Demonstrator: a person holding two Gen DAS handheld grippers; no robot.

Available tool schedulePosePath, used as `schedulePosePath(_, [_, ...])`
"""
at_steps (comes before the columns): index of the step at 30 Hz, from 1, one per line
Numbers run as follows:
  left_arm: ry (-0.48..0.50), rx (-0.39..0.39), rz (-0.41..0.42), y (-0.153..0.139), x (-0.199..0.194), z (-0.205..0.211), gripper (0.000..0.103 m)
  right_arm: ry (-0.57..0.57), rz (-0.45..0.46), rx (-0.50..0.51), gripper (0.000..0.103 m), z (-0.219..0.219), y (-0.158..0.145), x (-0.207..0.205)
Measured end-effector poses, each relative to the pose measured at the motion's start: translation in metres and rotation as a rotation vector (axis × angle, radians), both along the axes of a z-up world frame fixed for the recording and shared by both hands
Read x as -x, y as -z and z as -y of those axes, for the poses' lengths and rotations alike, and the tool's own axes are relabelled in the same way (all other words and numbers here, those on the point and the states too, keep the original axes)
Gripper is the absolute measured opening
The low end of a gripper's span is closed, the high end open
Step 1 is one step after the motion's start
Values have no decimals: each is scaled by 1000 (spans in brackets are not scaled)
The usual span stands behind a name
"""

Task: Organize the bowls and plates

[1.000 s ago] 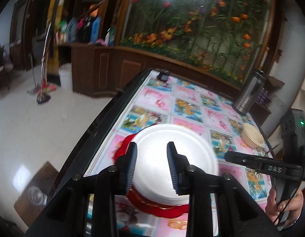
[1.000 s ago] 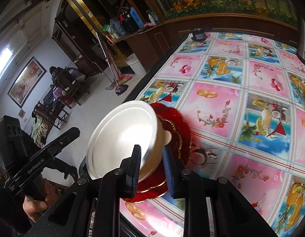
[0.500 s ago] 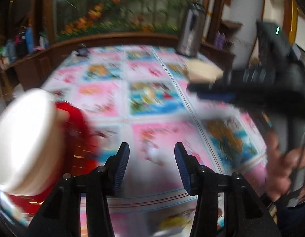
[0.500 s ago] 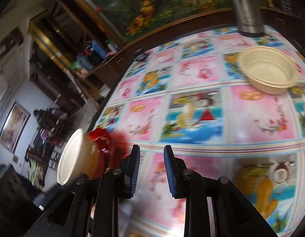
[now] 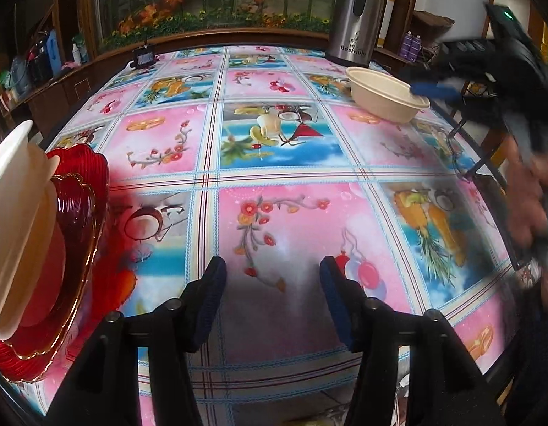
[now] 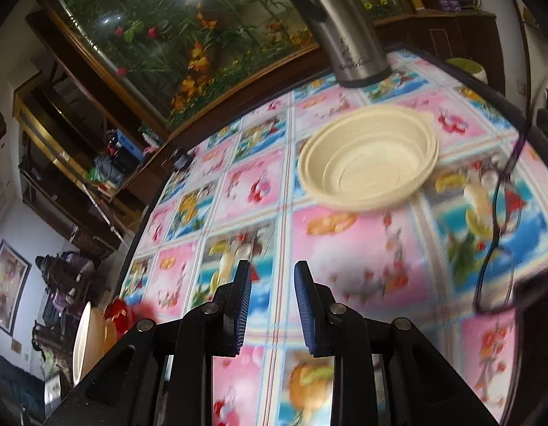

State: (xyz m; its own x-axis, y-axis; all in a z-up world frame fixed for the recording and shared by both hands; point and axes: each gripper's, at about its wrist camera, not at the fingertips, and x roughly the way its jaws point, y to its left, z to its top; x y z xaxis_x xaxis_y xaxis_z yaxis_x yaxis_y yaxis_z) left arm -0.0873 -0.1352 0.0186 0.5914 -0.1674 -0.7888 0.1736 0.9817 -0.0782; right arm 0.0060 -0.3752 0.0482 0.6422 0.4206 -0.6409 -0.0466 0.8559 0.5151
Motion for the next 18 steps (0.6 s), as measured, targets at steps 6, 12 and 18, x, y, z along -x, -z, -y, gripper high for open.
schedulePosePath(6, [1,0,-9,2,-1,0,54,51,-34,116,47,18,3,-62])
schedulePosePath(12, [2,-5,-10,3,0,1,54,-54,-122,61,47,16,30,-77])
schedulePosePath(18, [-11,-10,-12,3,-1,-1,54,-311,-185,-185,51,-30,30,-36])
